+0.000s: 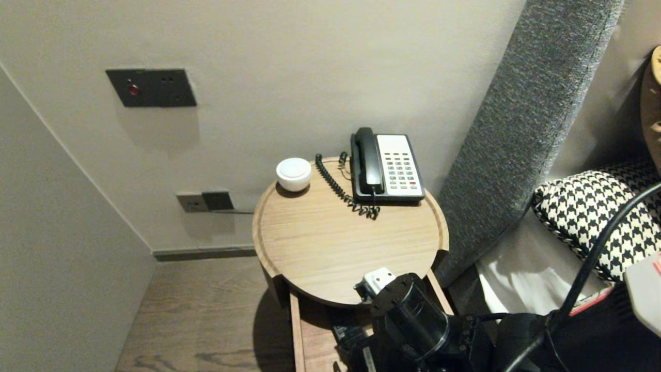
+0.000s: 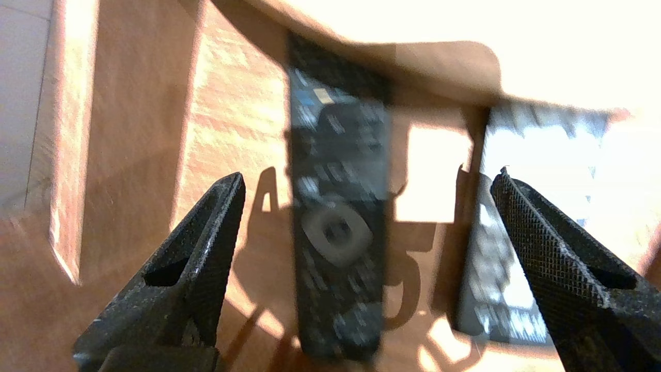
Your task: Put the remote controls on the table in the drawer one by one, then close the nightstand drawer
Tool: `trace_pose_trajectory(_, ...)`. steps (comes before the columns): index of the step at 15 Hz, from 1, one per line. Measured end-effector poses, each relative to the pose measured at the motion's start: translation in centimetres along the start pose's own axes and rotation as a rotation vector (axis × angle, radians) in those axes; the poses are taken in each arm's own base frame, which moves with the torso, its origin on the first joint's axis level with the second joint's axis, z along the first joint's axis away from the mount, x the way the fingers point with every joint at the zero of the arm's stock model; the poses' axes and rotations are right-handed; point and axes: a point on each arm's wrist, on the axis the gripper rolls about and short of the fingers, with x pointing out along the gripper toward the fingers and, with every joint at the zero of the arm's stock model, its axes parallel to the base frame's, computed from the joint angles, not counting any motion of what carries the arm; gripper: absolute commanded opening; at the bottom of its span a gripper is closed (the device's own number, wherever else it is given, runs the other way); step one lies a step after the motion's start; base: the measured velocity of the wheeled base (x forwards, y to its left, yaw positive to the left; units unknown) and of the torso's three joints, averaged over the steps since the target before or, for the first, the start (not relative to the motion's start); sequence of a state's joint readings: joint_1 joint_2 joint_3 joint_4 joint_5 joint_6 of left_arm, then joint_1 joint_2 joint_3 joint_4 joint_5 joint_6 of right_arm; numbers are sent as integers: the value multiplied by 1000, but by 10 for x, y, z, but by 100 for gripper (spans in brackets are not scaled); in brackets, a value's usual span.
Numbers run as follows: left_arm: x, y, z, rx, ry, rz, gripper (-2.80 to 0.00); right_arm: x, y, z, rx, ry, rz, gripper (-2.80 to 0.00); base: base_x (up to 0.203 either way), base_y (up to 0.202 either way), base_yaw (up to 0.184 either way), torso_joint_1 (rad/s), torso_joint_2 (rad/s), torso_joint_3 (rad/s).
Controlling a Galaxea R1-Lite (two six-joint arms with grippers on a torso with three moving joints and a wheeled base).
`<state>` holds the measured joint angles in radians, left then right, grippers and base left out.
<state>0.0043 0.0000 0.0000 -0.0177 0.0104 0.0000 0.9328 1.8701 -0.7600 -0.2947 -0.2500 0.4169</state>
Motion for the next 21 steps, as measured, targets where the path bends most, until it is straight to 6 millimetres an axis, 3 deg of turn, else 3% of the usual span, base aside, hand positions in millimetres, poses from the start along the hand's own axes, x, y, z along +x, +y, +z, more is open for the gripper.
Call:
trace_pose_trajectory(6, 0, 0, 0, 0, 0, 0, -280, -24, -11, -9, 34, -8, 2, 0, 0, 0, 0, 0, 0, 0)
trace_pose_trajectory(21, 0, 0, 0, 0, 0, 0, -280, -93, -50, 4, 119, -114, -35, 0, 0, 0, 0, 0, 0, 0)
